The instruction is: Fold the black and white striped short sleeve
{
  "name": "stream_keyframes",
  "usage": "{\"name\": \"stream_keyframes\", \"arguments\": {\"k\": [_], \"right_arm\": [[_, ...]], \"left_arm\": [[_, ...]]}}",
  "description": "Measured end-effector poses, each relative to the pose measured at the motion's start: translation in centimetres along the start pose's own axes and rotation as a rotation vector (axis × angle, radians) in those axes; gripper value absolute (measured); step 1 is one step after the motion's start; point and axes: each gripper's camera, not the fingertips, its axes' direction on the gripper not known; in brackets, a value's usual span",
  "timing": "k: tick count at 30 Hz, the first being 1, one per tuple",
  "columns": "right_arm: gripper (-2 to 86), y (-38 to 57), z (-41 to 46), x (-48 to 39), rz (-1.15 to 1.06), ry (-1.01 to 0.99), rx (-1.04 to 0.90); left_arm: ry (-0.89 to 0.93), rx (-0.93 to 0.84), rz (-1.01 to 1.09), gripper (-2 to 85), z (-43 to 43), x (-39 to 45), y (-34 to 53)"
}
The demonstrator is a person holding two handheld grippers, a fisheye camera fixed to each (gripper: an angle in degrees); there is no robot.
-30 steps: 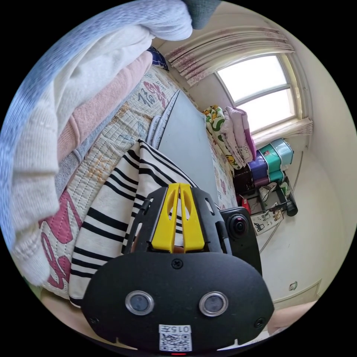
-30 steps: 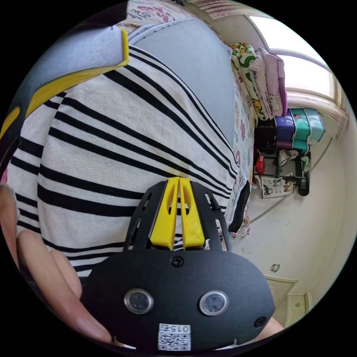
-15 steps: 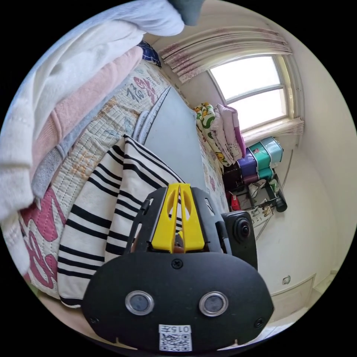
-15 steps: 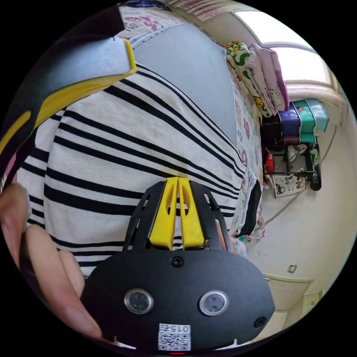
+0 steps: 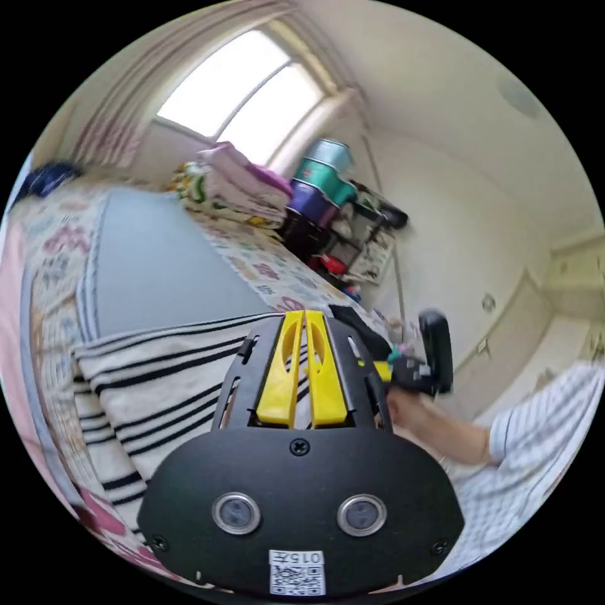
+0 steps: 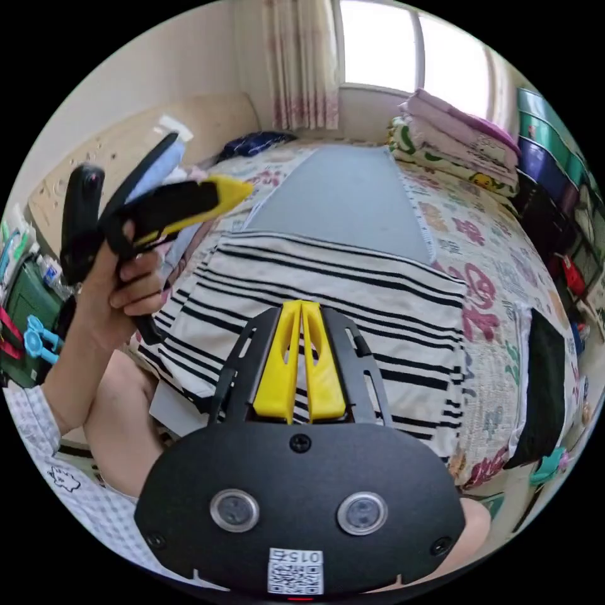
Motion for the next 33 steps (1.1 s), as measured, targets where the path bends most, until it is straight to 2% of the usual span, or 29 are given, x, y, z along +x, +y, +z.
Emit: {"name": "stream_keyframes", "arguments": {"k": [3,5,8,9,12,16,18,22,26,33], "right_arm": [[-1.0,-6.1,-5.1,7.1,0.072,0.038,0.050],[-0.9,-9.7,-7.3,10.6,0.093,0.016,0.116],[-0.6,-15.9,-8.3,16.2,0.156,-0.158,0.180],[-0.4,-18.7,-7.5,18.3,0.200,-0.253,0.150],[2.7,-24.7,-3.3,21.9,0.324,-0.372,0.023],[8.7,-29.4,0.6,23.5,0.420,-0.400,-0.031],[10.0,-33.4,1.4,24.6,0.492,-0.498,0.004],[8.9,-39.8,1.7,24.3,0.450,-0.381,-0.060],[3.8,-45.5,1.8,24.1,0.469,-0.488,-0.050],[0.1,-53.2,2.1,21.3,0.486,-0.466,-0.038]], "left_arm": [[0.041,-0.146,0.198,0.0,5.1,6.9,-0.6],[0.080,-0.233,0.249,0.7,8.8,10.4,-0.8],[0.129,-0.363,0.290,2.9,15.3,15.6,-1.0],[0.123,-0.400,0.272,4.1,17.7,17.3,-1.1],[0.068,-0.450,0.259,6.2,22.7,21.1,-1.3],[-0.105,-0.521,0.291,8.2,27.4,24.1,-1.5],[-0.184,-0.577,0.297,8.7,30.2,24.9,-1.8],[-0.194,-0.631,0.284,8.6,32.9,25.4,-2.2],[-0.219,-0.636,0.257,6.2,33.8,25.3,-2.7],[-0.187,-0.612,0.196,1.1,32.7,24.9,-3.5]]}}
